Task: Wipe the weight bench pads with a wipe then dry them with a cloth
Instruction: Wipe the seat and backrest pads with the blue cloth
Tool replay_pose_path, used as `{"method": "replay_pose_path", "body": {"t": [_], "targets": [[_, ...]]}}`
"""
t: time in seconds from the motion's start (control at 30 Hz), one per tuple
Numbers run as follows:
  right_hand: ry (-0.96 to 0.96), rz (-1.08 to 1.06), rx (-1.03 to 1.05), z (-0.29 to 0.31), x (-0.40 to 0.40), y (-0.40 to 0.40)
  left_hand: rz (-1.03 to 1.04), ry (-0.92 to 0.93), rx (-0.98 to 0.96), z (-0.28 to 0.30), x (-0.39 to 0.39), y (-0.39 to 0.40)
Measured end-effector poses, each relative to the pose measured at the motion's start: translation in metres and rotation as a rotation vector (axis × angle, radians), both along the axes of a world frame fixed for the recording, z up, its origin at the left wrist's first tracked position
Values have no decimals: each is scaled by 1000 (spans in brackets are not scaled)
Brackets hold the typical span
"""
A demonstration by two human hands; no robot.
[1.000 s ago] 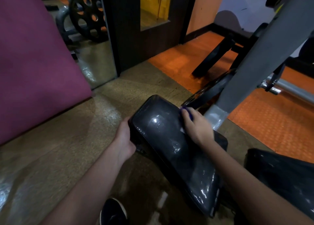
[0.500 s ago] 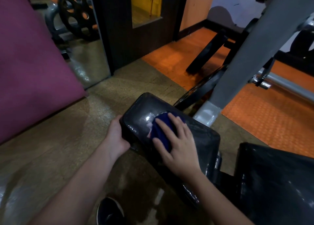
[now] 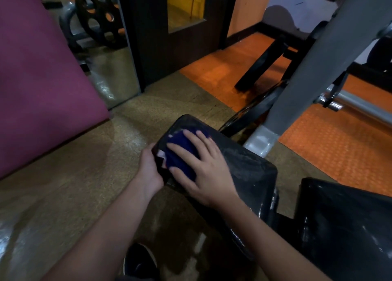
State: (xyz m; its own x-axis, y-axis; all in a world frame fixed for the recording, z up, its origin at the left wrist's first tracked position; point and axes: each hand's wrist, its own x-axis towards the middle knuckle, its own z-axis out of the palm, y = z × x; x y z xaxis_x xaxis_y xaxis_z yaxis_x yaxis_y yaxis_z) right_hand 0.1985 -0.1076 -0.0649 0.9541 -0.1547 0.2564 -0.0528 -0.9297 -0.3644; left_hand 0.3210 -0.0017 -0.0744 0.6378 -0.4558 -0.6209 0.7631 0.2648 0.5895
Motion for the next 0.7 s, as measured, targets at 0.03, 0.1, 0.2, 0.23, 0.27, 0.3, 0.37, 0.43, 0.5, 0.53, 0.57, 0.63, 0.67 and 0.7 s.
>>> {"method": "replay_pose_path", "body": {"t": [0.03, 0.1, 0.2, 0.23, 0.27, 0.3, 0.37, 0.43, 0.5, 0.53, 0.57, 0.63, 0.67, 0.7], "targets": [[14, -53, 25, -7, -18, -7, 16, 11, 16, -2, 2, -1], [37, -267, 117, -16, -34, -29, 32, 20, 69, -2, 2, -1], [25, -505, 214, -7, 2, -46, 7, -9, 49, -1, -1, -2], [40, -531, 234, -1, 27, -47, 11, -10, 56, -1, -1, -2], [66, -521, 242, 7, 53, -42, 5, -16, 62, 0, -1, -4], [88, -485, 221, 14, 76, -35, 2, -15, 66, 0, -1, -6], [94, -374, 94, 22, 97, -9, 4, -13, 39, 3, 0, -5], [41, -227, 0, 20, 80, 14, -5, -12, -28, 6, -2, 0], [6, -57, -28, 13, 44, 16, -5, 34, -77, 4, -3, 4], [9, 0, -24, 8, 25, 8, -9, 36, -65, 1, -2, 5], [8, 15, -11, 4, 10, -2, -26, 33, -56, -2, 1, 5], [-9, -118, 69, -2, 2, -25, -74, 33, -56, -3, 1, 4], [-9, -228, 125, -2, 10, -35, -86, 32, -70, -3, 2, 3], [15, -342, 183, 2, 25, -43, -80, 29, -47, -4, 2, 2]]}}
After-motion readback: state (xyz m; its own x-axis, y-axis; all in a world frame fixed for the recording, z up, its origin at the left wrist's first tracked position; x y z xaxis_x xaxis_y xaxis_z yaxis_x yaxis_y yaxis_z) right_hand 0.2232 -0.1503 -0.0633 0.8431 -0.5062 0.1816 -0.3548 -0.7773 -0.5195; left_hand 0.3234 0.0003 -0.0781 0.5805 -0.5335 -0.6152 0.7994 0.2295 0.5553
